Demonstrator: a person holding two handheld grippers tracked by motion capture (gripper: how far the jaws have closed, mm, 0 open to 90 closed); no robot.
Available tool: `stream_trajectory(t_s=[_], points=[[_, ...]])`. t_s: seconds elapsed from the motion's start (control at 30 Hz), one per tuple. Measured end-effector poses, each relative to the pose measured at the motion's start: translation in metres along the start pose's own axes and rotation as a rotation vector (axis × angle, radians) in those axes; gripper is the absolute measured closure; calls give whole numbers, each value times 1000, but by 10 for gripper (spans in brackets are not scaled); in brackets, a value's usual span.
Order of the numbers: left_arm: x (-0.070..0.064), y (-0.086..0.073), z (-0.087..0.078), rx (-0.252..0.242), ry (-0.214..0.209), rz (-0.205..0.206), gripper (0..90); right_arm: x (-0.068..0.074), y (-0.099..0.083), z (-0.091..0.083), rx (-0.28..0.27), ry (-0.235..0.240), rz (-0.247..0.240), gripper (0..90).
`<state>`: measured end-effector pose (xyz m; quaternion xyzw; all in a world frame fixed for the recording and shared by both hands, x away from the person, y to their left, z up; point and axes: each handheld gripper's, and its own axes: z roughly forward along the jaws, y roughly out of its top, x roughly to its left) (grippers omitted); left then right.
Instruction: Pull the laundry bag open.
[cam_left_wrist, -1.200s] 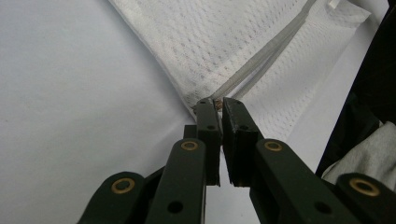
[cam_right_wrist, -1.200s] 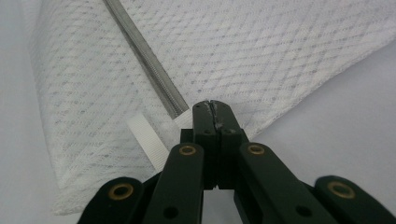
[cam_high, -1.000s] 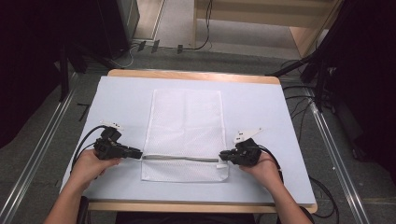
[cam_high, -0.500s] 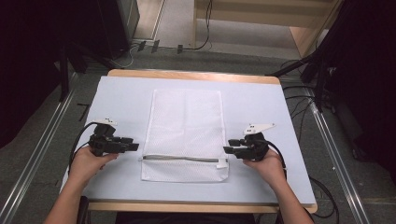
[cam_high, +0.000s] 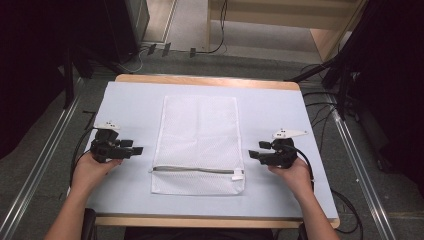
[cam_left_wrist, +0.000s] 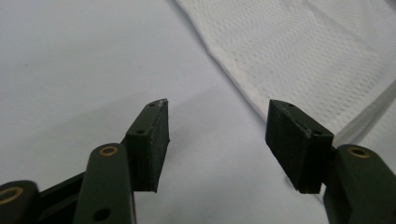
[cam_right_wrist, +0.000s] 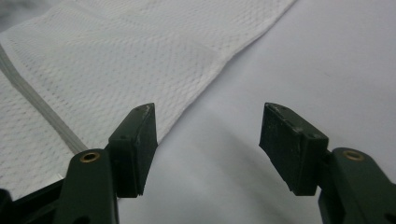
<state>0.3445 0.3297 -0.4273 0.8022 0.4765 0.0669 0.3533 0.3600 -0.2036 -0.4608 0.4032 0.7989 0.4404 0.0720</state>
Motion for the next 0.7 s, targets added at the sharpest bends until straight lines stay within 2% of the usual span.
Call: stream_trajectory(t_s=[0.13, 0.37, 0.7], points=[[5, 0, 0, -15, 29, 10, 362, -4, -2, -1, 0, -22, 13, 366], [9, 1, 2, -21, 51, 4, 341, -7, -5, -4, 3, -51, 31, 359], [12, 1, 4, -6, 75, 4, 290, -9, -7, -3, 2, -69, 18, 327]])
